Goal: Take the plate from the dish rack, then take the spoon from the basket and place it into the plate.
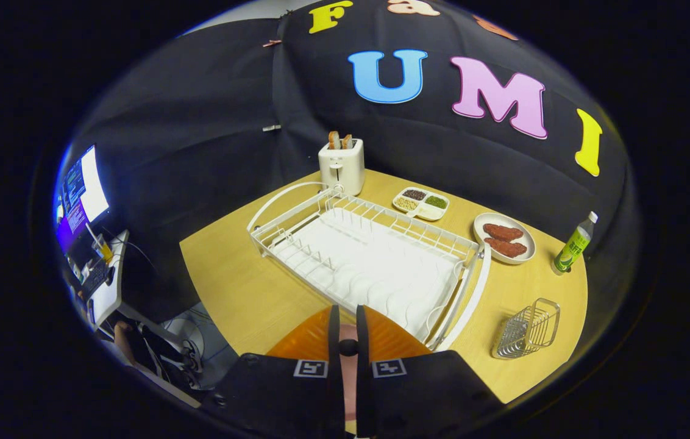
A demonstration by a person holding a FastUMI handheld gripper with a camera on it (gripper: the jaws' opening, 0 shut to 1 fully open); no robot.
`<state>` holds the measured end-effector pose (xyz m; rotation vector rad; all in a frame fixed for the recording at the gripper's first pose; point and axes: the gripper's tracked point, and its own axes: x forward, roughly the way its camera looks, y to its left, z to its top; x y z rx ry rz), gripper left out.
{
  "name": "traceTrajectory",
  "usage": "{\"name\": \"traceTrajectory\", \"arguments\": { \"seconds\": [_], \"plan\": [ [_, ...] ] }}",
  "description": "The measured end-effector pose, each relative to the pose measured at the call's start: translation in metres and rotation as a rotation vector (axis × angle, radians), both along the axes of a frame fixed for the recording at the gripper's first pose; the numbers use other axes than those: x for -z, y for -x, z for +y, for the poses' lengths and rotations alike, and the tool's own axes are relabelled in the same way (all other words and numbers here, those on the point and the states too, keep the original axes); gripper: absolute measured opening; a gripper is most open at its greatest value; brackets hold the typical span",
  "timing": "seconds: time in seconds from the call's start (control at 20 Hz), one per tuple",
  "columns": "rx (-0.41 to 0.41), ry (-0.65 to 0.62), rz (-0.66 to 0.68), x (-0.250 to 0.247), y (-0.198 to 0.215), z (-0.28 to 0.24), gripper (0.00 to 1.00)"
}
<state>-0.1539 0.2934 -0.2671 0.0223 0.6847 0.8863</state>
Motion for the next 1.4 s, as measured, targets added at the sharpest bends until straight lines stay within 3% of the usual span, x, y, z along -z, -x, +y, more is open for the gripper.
{"name": "traceTrajectory", "arguments": {
  "seconds": [0.4,0.8,1.05,1.15,1.4],
  "plan": [
    [-0.073,0.036,0.090,0.033,0.039,-0.025,0.12],
    [-0.104,0.135,0.147,0.076,0.062,-0.045,0.19],
    [-0.103,0.134,0.154,0.080,0.063,-0.042,0.74],
    [-0.102,0.127,0.160,0.079,0.062,-0.040,0.86],
    [-0.084,0.099,0.144,0.056,0.054,-0.042,1.00]
  ]
}}
